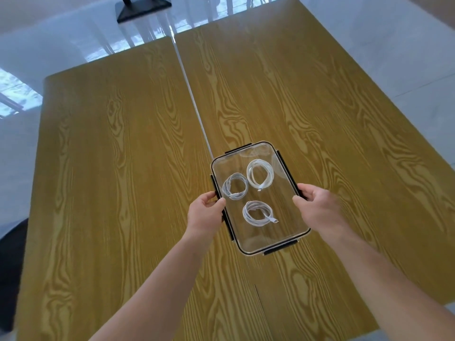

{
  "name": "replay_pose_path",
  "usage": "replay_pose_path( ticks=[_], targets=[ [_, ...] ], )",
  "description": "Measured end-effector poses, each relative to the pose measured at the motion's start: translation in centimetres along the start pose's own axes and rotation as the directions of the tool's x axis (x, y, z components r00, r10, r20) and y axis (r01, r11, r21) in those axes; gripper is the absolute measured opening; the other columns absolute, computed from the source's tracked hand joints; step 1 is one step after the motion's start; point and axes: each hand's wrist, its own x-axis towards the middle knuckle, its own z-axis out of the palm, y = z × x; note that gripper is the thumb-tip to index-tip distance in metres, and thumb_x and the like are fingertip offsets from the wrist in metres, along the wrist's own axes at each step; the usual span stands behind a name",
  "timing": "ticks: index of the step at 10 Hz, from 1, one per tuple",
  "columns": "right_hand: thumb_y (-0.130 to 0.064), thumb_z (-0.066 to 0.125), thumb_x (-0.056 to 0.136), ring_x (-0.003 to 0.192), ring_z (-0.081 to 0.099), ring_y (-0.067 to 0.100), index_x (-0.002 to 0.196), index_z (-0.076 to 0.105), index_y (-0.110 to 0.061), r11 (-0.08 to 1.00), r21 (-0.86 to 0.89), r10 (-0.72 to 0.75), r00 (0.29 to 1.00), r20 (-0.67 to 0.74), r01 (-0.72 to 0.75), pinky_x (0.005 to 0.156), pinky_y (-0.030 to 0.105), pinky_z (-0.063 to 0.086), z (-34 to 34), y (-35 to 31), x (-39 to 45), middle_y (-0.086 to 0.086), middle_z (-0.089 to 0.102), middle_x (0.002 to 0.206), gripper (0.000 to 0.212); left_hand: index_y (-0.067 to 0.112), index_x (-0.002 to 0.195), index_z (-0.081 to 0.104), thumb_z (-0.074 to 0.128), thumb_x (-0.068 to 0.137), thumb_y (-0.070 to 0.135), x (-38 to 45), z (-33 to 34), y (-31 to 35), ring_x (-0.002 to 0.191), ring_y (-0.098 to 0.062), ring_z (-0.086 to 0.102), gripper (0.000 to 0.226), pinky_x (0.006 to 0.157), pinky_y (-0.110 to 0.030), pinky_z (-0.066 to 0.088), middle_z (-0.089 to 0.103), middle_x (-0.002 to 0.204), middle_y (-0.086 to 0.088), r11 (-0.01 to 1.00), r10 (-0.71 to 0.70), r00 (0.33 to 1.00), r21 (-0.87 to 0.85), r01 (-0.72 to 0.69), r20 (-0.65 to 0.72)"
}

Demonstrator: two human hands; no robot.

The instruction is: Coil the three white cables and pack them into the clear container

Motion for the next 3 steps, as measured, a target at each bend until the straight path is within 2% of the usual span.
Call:
replay_pose_path(
  ticks=[1, 2, 3],
  targets=[
    [-0.021, 0.059, 0.097, 0.115, 0.061, 0.008, 0.139, 0.057, -0.017, 0.998, 0.056, -0.025, 0.999, -0.029, 0.027, 0.092, 0.016, 0.042, 0.0, -1.0, -1.2, -0.003, 0.063, 0.137, 0.042, 0.016, 0.121, 0.062, 0.067, 0.093, 0.021, -0.8, -1.2, 0.6, 0.098, -0.018, 0.072, 0.029, 0.085, -0.036, 0.06, 0.073, 0.109, -0.005, 0.993, -0.036, 0.997, -0.105, 0.043, 0.075],
    [-0.018, 0.063, 0.097, 0.111, 0.065, 0.007, 0.128, 0.064, -0.02, 0.936, 0.352, 0.003, 0.999, 0.035, -0.015, 0.092, 0.021, 0.051, 0.2, -2.4, -2.4, -0.004, 0.066, 0.131, 0.032, 0.014, 0.113, 0.067, 0.065, 0.094, 0.02, -2.0, -3.1, 1.6, 0.096, -0.019, 0.073, 0.019, 0.08, -0.032, 0.057, 0.077, 0.1, -0.005, 0.958, -0.033, 0.979, -0.273, 0.088, 0.201],
    [-0.015, 0.061, 0.098, 0.101, 0.073, 0.014, 0.111, 0.07, -0.019, 0.755, 0.641, 0.047, 0.986, 0.158, -0.138, 0.096, 0.034, 0.056, 0.5, -4.4, -3.7, 0.005, 0.076, 0.113, 0.016, 0.013, 0.108, 0.069, 0.059, 0.097, 0.02, -3.1, -5.1, 2.2, 0.093, -0.022, 0.075, 0.016, 0.086, -0.038, 0.054, 0.078, 0.1, -0.009, 0.864, -0.019, 0.963, -0.48, 0.151, 0.268]
  ],
)
